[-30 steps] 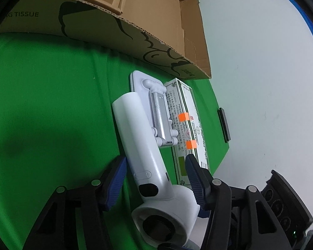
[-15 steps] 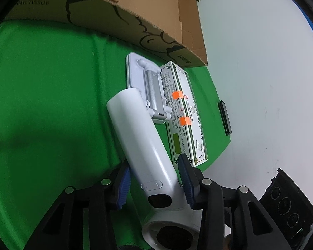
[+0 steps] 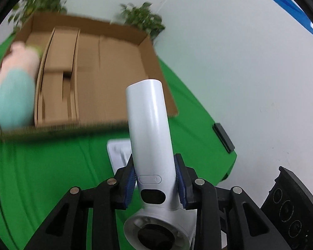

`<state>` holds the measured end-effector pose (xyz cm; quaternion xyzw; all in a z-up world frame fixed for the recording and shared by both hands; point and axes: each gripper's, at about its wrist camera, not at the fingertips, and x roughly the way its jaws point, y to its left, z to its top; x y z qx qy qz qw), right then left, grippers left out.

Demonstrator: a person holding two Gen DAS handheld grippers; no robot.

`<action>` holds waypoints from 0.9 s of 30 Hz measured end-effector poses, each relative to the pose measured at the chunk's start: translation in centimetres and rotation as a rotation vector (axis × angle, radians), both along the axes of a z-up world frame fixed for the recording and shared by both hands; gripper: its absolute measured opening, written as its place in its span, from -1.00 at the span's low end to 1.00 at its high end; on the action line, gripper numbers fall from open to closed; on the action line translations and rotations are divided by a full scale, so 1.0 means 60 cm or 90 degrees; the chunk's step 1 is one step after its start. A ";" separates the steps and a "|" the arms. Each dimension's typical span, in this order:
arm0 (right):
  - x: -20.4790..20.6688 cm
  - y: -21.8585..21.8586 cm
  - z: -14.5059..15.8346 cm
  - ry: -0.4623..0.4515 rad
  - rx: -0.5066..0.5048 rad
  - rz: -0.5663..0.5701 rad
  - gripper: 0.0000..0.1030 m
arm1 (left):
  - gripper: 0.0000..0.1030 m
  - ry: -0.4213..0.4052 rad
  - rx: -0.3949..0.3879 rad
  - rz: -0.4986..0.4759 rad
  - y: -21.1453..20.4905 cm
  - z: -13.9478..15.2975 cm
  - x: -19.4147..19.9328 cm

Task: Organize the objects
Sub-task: 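Lift the white fan and carry it toward the box with the right gripper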

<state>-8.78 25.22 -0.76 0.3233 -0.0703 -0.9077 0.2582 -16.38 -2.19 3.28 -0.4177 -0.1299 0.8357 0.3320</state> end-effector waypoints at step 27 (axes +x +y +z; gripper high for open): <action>-0.351 0.000 0.057 -0.061 -0.016 0.056 0.14 | -0.40 0.049 -0.098 0.033 0.072 0.067 -0.363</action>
